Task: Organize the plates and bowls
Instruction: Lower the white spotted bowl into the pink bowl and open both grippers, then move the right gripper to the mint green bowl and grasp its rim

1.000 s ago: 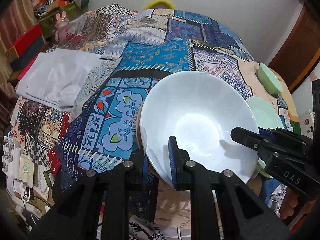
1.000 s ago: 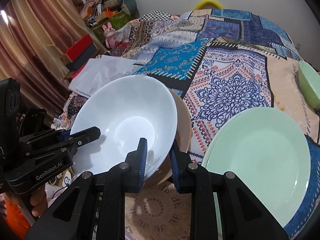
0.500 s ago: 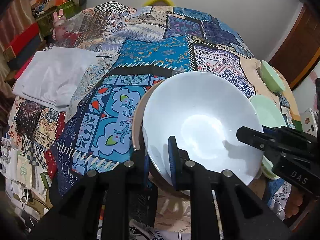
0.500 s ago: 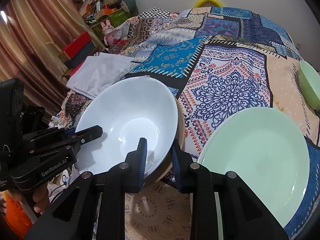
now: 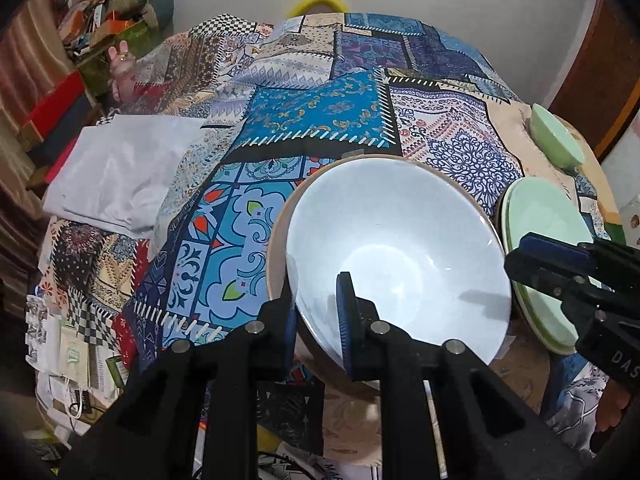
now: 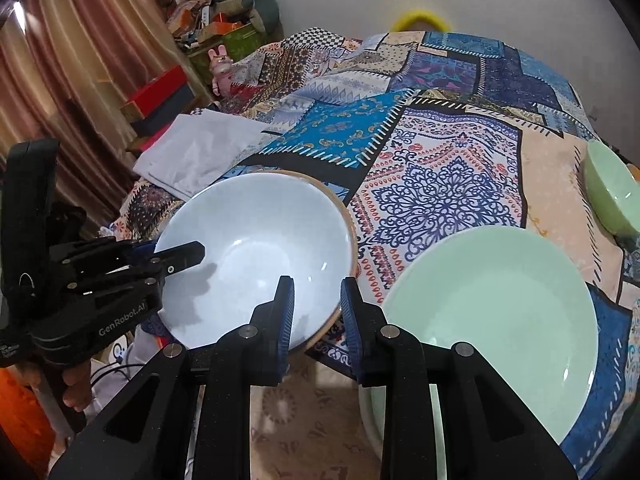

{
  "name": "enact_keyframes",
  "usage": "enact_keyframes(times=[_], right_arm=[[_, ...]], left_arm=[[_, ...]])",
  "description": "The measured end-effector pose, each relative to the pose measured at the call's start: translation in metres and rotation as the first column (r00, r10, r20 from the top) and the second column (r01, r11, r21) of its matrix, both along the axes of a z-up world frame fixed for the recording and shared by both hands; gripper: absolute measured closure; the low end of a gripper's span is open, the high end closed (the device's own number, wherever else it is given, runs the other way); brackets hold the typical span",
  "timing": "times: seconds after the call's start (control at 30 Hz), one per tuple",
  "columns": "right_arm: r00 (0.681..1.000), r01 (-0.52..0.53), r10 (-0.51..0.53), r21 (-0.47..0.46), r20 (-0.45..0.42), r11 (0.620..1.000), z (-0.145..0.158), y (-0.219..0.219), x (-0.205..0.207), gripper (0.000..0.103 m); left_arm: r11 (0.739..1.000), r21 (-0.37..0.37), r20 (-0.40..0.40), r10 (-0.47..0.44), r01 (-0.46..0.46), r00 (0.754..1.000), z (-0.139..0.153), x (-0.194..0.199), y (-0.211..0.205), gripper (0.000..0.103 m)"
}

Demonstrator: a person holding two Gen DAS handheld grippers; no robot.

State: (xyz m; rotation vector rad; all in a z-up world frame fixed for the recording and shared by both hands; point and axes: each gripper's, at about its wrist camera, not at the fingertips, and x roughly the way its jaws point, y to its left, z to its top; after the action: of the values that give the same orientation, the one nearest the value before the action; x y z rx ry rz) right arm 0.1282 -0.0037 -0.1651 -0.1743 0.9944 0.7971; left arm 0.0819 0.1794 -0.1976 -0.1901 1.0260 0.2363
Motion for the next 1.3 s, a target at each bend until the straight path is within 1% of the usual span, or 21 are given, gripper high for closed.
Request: enact_keyframes(times=[0.1,0.17,0.2,0.23,0.27,0.33,0.43,0.47,0.63,0.7,0.77,0.8,0.93,0.97,1.03,1.07,1.3], right_arm=[[1.000,0.008,-0.008,0.009,-0.005,1.000,0.002,-0.007,0.001,0.079],[1.000,0.018,-0.018,0.016,-0.001,1.000,0.004,-0.015,0.002,0.079],[1.000,0.025,-0.025,0.019,0.002,1.000,0.006,-0.020,0.002,0.079],[0.999,0.032,-0.032,0.021,0.007,0.999,0.007,-0.025,0.003,0.077],[0.999,0.037,-0.038,0.023,0.012,0.999,0.009,-0.028,0.003,0.077],[0.998,0.051,-0.052,0.026,0.024,0.998,0.012,-0.037,0.005,0.073],[0.995,0.081,-0.082,0.030,0.049,0.996,0.019,-0.053,0.008,0.069],[0.993,0.096,-0.098,0.034,0.058,0.995,0.022,-0.061,0.010,0.068],[0.980,0.163,-0.166,0.039,0.108,0.986,0.035,-0.093,0.021,0.060],[0.972,0.190,-0.193,0.037,0.131,0.981,0.040,-0.107,0.026,0.057],[0.962,0.221,-0.225,0.037,0.153,0.974,0.045,-0.122,0.032,0.055],[0.958,0.236,-0.239,0.037,0.160,0.971,0.047,-0.129,0.036,0.054],[0.931,0.311,-0.312,0.036,0.189,0.950,0.052,-0.162,0.056,0.045],[0.927,0.322,-0.323,0.034,0.193,0.946,0.053,-0.167,0.060,0.045],[0.914,0.358,-0.357,0.030,0.195,0.933,0.053,-0.182,0.073,0.044],[0.909,0.371,-0.369,0.028,0.196,0.928,0.053,-0.188,0.077,0.044],[0.869,0.463,-0.457,0.017,0.190,0.886,0.044,-0.226,0.119,0.044]], left_arm=[[1.000,0.004,-0.007,0.005,-0.005,1.000,0.004,0.000,0.001,0.084],[1.000,0.000,-0.018,0.006,-0.006,1.000,0.007,0.001,0.002,0.080],[1.000,-0.002,-0.017,0.006,-0.006,1.000,0.008,0.001,0.002,0.074],[1.000,0.012,-0.008,0.009,-0.009,1.000,0.012,0.000,0.001,0.066],[1.000,0.026,0.006,0.008,-0.008,1.000,0.015,-0.001,-0.002,0.064],[0.998,0.061,0.039,-0.012,0.010,0.999,0.027,-0.002,-0.009,0.055],[0.996,0.089,0.075,-0.032,0.026,0.997,0.043,-0.002,-0.019,0.047],[0.995,0.096,0.086,-0.036,0.028,0.996,0.048,-0.001,-0.022,0.046],[0.995,0.093,0.142,-0.047,0.034,0.989,0.067,0.009,-0.040,0.036],[0.996,0.087,0.163,-0.052,0.038,0.985,0.073,0.016,-0.048,0.034],[0.996,0.080,0.179,-0.061,0.047,0.982,0.079,0.026,-0.057,0.029],[0.996,0.078,0.187,-0.066,0.052,0.980,0.082,0.030,-0.061,0.024],[0.994,0.078,0.210,-0.097,0.082,0.973,0.090,0.051,-0.079,0.022],[0.993,0.078,0.212,-0.105,0.090,0.972,0.091,0.057,-0.084,0.021],[0.992,0.074,0.218,-0.118,0.105,0.969,0.092,0.070,-0.092,0.014],[0.992,0.069,0.221,-0.122,0.109,0.968,0.093,0.075,-0.095,0.013],[0.987,0.054,0.199,-0.162,0.155,0.966,0.086,0.126,-0.118,0.013]])
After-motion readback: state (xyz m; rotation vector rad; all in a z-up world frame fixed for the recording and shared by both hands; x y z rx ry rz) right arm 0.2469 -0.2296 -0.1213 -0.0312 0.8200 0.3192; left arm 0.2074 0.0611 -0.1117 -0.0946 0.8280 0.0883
